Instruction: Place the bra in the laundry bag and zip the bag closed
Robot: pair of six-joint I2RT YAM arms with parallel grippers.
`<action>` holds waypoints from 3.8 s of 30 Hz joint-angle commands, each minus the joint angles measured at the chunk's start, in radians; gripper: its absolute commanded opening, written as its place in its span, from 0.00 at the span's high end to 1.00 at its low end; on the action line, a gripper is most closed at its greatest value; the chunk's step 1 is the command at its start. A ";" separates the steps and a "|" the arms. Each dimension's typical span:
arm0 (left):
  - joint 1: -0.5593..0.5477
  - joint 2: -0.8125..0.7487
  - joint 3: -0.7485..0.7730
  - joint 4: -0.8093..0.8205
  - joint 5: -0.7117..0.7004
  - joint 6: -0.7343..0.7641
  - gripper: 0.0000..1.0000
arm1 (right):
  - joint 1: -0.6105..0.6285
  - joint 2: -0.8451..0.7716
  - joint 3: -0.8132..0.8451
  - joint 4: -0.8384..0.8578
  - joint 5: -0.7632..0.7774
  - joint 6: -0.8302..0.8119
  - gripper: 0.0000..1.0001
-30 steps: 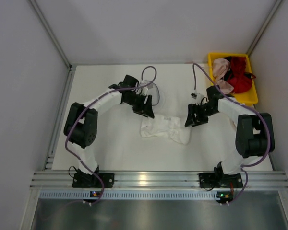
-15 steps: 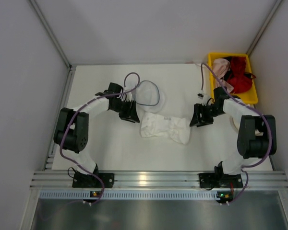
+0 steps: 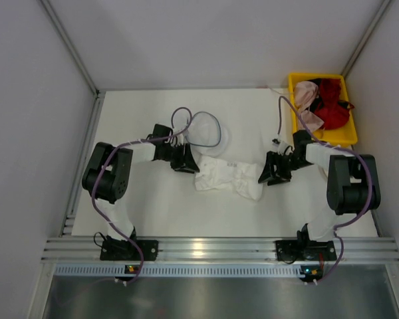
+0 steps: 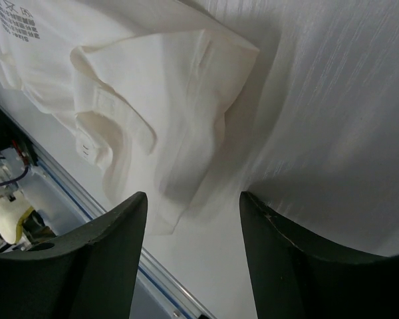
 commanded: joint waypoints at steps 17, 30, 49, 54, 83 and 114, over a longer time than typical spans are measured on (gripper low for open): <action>0.014 -0.250 -0.052 0.039 0.058 -0.127 1.00 | -0.006 -0.012 -0.010 0.143 -0.193 0.121 0.58; -0.142 -0.205 0.130 -0.057 -0.049 -0.173 1.00 | 0.074 0.011 -0.004 0.203 -0.213 0.162 0.59; -0.169 -0.189 0.268 -0.288 -0.281 -0.035 1.00 | 0.210 -0.063 0.101 0.459 -0.145 0.418 0.83; -0.169 -0.186 0.330 -0.341 -0.308 -0.007 1.00 | 0.305 0.046 0.141 0.462 -0.012 0.369 0.90; -0.299 -0.111 0.476 -0.462 -0.391 -0.091 1.00 | 0.252 -0.025 0.332 0.210 -0.013 0.215 0.82; -0.299 -0.050 0.581 -0.545 -0.545 -0.008 1.00 | -0.041 0.017 -0.011 0.060 -0.114 0.165 0.54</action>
